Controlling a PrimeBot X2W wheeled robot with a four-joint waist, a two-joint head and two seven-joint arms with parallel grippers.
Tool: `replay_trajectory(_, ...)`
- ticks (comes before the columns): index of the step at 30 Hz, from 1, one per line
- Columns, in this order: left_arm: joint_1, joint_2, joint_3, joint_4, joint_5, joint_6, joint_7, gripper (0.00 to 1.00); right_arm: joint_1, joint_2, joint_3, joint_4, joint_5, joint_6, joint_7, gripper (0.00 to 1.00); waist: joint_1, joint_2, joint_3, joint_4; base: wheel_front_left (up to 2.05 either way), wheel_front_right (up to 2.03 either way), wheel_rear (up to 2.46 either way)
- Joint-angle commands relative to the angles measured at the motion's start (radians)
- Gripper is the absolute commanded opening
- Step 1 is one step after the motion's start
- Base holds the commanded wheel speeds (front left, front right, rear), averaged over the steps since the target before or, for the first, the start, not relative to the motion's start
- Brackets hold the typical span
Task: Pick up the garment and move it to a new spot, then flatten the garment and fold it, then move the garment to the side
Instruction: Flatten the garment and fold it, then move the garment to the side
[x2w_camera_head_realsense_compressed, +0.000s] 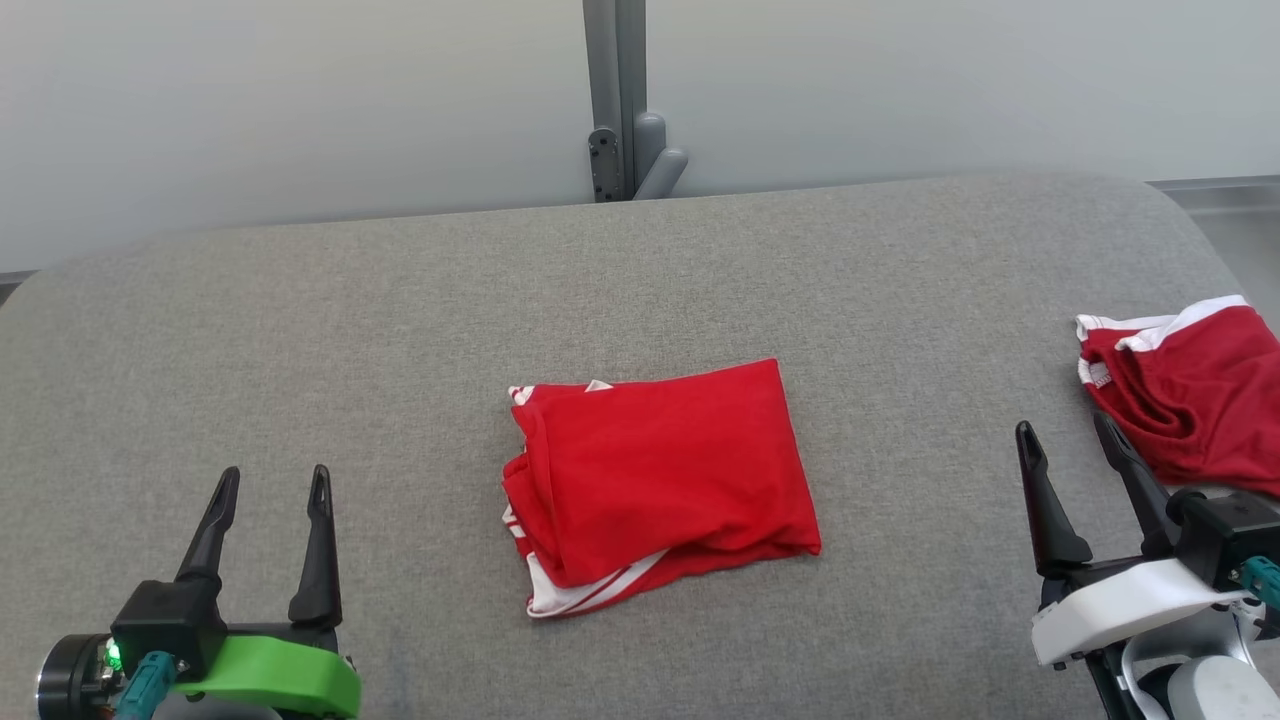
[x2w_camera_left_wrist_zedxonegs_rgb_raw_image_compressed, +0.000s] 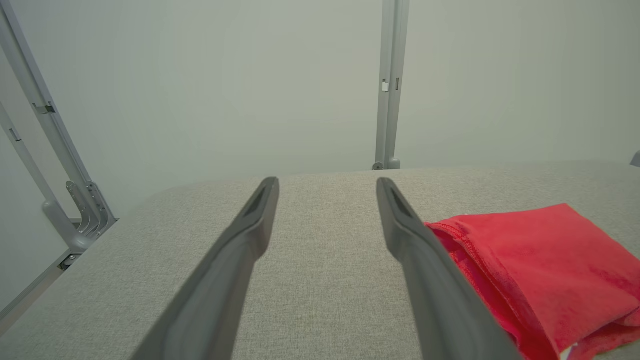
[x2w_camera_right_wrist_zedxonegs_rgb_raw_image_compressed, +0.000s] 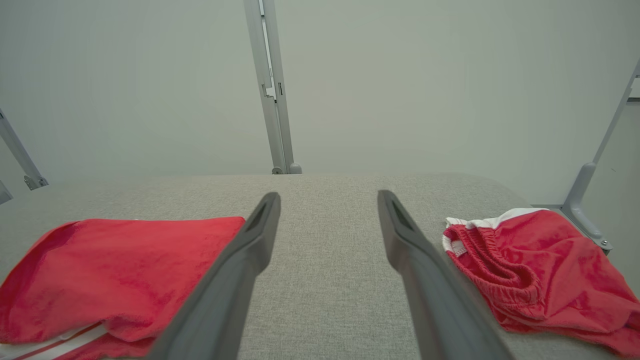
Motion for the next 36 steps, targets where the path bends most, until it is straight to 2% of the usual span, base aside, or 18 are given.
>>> replay_trajectory(1,0.012,0.007,0.0,-0.003,-0.006,0.007,0.002,1.0,0.008,-0.003,-0.004,-0.005,0.007,0.0,0.005,1.0,0.0001,0.0,0.0,0.003,0.0,0.0,0.0)
replay_trajectory(27,-0.018,0.023,-0.015,-0.015,-0.024,0.019,-0.009,1.0,-0.011,-0.004,0.002,0.016,0.021,0.0,-0.005,1.0,0.0001,0.0,-0.002,0.015,0.0,0.0,0.0)
replay_trajectory(32,-0.045,0.019,-0.028,-0.024,-0.025,0.018,-0.014,1.0,-0.023,-0.006,-0.009,0.022,0.027,0.0,0.005,1.0,0.0001,0.0,0.022,0.05,0.0,0.0,0.0)
replay_trajectory(36,-0.09,0.012,-0.052,-0.023,-0.018,0.009,-0.034,1.0,-0.081,-0.024,0.044,0.071,0.051,0.0,-0.003,1.0,0.0001,0.0,0.084,0.107,0.0,0.0,0.0)
